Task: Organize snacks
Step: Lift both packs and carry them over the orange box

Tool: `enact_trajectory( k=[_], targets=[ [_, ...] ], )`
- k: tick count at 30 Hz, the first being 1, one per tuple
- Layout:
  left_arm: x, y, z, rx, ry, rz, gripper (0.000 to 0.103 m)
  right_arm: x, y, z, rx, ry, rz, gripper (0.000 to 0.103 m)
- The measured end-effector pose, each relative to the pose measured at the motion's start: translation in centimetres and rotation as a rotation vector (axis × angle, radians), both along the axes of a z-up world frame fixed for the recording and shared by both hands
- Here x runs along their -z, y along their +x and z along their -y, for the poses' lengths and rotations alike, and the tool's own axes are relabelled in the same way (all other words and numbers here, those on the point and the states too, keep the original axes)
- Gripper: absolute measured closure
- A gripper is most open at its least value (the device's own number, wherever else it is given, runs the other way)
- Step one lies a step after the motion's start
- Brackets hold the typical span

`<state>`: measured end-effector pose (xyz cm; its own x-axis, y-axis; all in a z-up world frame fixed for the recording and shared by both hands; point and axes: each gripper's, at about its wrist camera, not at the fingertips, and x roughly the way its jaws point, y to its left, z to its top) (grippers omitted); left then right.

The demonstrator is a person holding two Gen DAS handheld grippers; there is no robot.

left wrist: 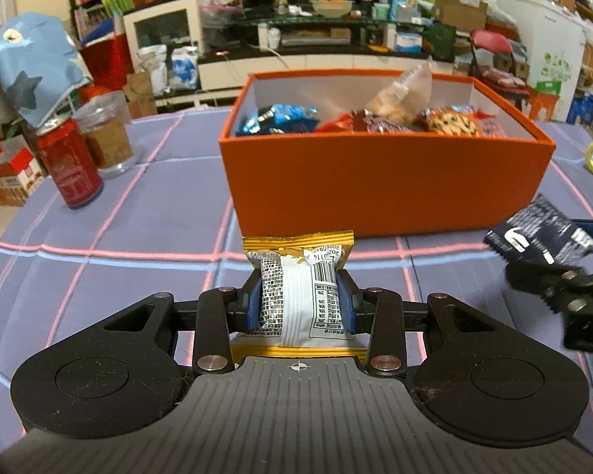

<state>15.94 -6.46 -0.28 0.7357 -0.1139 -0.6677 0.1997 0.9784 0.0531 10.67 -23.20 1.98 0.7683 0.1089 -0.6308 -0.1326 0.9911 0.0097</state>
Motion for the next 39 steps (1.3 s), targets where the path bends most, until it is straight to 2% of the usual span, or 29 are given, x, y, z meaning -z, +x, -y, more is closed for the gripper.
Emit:
enact_trajectory(
  k=[5,16,27,39],
  targets=[
    [-0.4,0.1,-0.2,-0.018,-0.004,0.009,0.093,-1.5,-0.4,-0.1,0.075,0.011,0.034,0.031],
    [-0.9,-0.4,0.0,-0.025,-0.023,0.020,0.093,-2.6,-0.4,-0.4,0.176,0.019,0.019,0.031],
    [-1.0,-0.2,-0.1,-0.059,-0.008,0.023,0.093,-3.0,-0.6,-0.7,0.177,0.022,0.026,0.030],
    [-1.3,-0.3,-0.1,-0.047,-0.020,0.025,0.093,-3.3,-1.0,-1.3,0.144,0.020,0.033,0.030]
  ],
)
